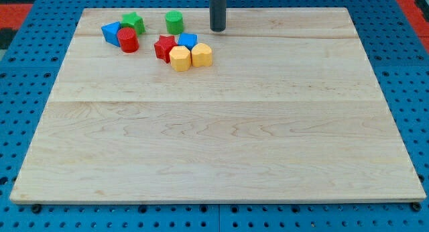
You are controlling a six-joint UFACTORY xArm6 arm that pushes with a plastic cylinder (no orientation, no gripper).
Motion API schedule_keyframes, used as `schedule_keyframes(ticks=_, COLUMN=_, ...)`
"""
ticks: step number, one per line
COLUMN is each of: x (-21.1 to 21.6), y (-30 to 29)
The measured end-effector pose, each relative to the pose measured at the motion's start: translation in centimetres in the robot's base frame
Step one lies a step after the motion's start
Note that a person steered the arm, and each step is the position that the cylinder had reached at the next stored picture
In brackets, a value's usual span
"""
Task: Push green circle into the red circle
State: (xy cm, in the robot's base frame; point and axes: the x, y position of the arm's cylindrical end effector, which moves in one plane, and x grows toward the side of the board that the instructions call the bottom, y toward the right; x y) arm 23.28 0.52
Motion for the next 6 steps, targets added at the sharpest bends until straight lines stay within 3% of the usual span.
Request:
schedule_keyframes(ticks=1, x=-3.0, y=-0.9)
schedule_keyframes(ticks=4, x=2.3, y=-13.2)
schedule_keyframes(ticks=5, x=2.0, y=-10.2)
schedule_keyframes(ticks=6, x=-0.2, y=1.2)
